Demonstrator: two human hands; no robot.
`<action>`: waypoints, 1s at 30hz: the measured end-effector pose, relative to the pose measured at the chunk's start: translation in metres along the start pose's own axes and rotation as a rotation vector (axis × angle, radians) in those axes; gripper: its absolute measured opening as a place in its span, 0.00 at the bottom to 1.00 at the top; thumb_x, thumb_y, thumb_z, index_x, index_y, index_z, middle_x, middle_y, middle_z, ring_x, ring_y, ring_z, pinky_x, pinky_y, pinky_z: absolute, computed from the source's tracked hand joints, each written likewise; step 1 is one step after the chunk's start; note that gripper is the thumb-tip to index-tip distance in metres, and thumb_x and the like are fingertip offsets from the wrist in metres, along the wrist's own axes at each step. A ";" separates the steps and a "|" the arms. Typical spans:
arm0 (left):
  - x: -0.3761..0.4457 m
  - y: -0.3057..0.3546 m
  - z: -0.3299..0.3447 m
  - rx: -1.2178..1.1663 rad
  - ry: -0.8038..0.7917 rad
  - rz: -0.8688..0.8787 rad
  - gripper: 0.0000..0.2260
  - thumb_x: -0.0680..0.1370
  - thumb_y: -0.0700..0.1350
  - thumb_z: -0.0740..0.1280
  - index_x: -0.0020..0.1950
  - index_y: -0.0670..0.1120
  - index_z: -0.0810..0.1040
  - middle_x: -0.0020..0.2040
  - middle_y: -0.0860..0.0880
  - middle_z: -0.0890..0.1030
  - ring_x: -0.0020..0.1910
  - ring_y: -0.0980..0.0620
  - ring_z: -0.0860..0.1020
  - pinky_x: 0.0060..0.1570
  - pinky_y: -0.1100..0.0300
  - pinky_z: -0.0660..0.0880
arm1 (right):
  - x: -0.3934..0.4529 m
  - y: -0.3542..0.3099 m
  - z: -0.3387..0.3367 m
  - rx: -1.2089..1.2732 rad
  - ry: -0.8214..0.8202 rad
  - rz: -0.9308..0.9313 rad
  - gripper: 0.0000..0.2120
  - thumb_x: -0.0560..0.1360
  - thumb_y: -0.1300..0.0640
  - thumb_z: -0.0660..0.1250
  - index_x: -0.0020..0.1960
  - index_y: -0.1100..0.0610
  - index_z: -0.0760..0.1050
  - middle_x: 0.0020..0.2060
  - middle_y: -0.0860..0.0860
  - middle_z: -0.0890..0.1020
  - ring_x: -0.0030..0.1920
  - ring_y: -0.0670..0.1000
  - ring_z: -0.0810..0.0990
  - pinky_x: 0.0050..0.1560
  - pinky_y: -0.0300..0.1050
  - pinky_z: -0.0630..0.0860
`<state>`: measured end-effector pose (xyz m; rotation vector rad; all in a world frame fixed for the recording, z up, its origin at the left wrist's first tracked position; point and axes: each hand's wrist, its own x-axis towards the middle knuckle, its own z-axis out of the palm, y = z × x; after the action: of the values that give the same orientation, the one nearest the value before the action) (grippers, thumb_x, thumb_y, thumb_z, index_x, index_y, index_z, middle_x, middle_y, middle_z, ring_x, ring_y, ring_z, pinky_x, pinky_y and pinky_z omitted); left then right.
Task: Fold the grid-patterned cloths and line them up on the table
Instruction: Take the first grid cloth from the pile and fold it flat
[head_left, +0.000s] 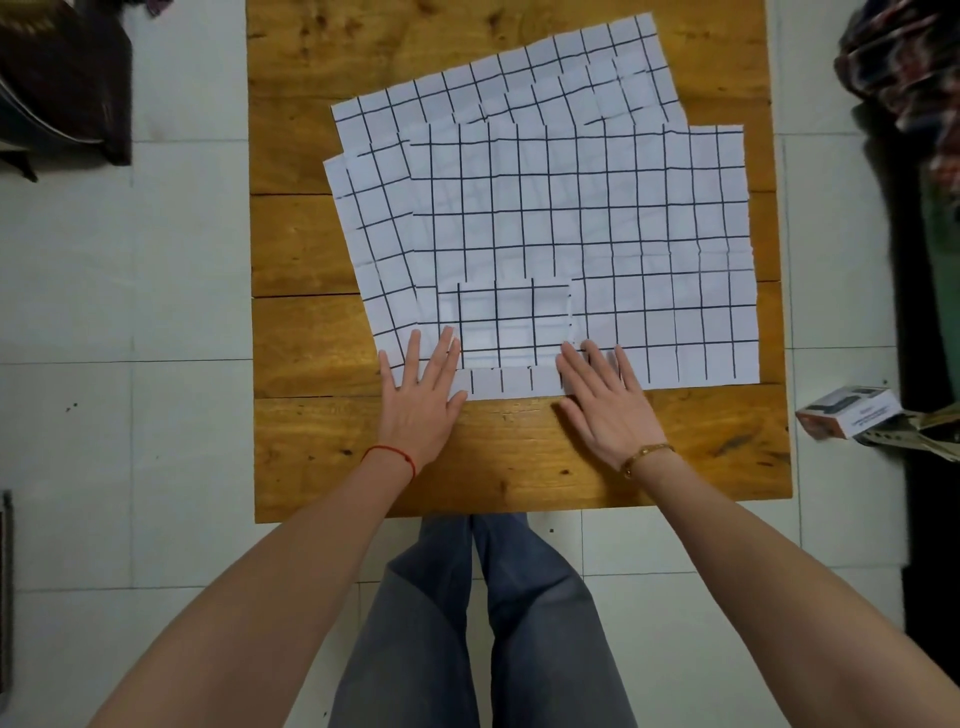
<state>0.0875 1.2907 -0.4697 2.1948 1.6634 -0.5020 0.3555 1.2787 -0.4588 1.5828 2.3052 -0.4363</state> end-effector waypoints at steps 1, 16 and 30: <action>0.000 -0.001 -0.003 -0.010 0.011 0.011 0.28 0.83 0.57 0.47 0.79 0.49 0.41 0.80 0.49 0.40 0.78 0.42 0.42 0.72 0.35 0.50 | 0.005 -0.002 -0.005 0.044 0.060 0.021 0.26 0.82 0.45 0.45 0.75 0.57 0.59 0.76 0.53 0.60 0.76 0.56 0.55 0.75 0.56 0.50; 0.049 0.009 -0.038 -0.570 0.119 -0.489 0.13 0.75 0.52 0.69 0.51 0.44 0.74 0.51 0.47 0.75 0.51 0.48 0.74 0.52 0.51 0.76 | 0.136 -0.007 -0.070 0.282 0.165 0.182 0.10 0.77 0.59 0.62 0.57 0.58 0.74 0.56 0.55 0.76 0.57 0.57 0.71 0.55 0.49 0.67; 0.050 0.001 -0.039 -0.974 0.189 -0.554 0.06 0.73 0.43 0.72 0.43 0.47 0.75 0.43 0.49 0.77 0.44 0.53 0.75 0.39 0.65 0.71 | 0.132 0.004 -0.081 0.806 -0.034 0.238 0.02 0.69 0.59 0.64 0.41 0.57 0.72 0.43 0.55 0.80 0.42 0.57 0.76 0.45 0.49 0.75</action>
<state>0.1044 1.3514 -0.4591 1.0996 2.0051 0.3686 0.3079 1.4251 -0.4409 2.1186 1.9675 -1.4376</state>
